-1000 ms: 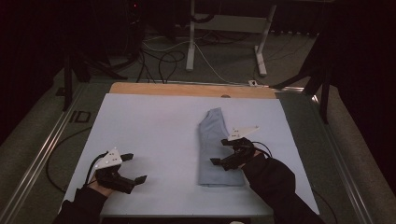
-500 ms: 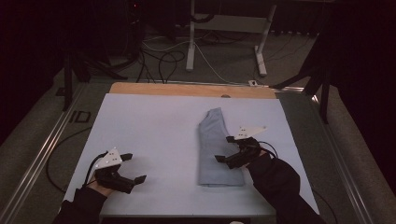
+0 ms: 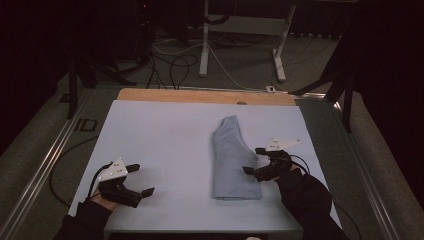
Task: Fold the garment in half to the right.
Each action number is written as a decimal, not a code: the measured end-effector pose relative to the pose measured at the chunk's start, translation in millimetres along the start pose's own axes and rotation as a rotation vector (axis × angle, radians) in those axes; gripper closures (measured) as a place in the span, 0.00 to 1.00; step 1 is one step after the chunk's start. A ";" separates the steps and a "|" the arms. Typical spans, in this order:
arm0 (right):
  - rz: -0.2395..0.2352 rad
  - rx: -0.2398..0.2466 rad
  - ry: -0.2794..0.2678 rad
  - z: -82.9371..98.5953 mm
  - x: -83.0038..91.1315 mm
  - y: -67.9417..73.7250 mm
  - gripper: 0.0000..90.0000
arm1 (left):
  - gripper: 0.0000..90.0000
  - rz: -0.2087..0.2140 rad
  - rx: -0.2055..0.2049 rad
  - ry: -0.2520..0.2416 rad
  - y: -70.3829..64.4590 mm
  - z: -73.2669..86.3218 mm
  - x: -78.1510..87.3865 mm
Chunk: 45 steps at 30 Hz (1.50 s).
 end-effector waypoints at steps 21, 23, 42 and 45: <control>0.062 -0.069 0.000 54.6 21.6 -6.3 0.10 | 0.00 -0.019 0.001 0.008 2.6 5.6 4.3; 0.067 -0.066 0.000 56.7 22.1 -7.2 0.10 | 0.00 -0.019 0.001 0.009 2.4 6.7 4.4; 0.156 -0.067 0.015 82.3 32.8 -2.5 0.10 | 0.00 -0.063 0.010 0.017 4.8 17.8 6.7; 0.161 -0.071 0.009 82.0 33.1 -3.6 0.10 | 0.00 -0.069 0.014 0.017 5.6 18.3 5.3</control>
Point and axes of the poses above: each handheld gripper's, and its own axes: x roughly backward along the jaws, z roughly out of its underside, y roughly to its left, the point moved 5 cm from there along -x, roughly forward along the jaws, and after that the axes turned 6 degrees about -z, right-handed, at the moved point
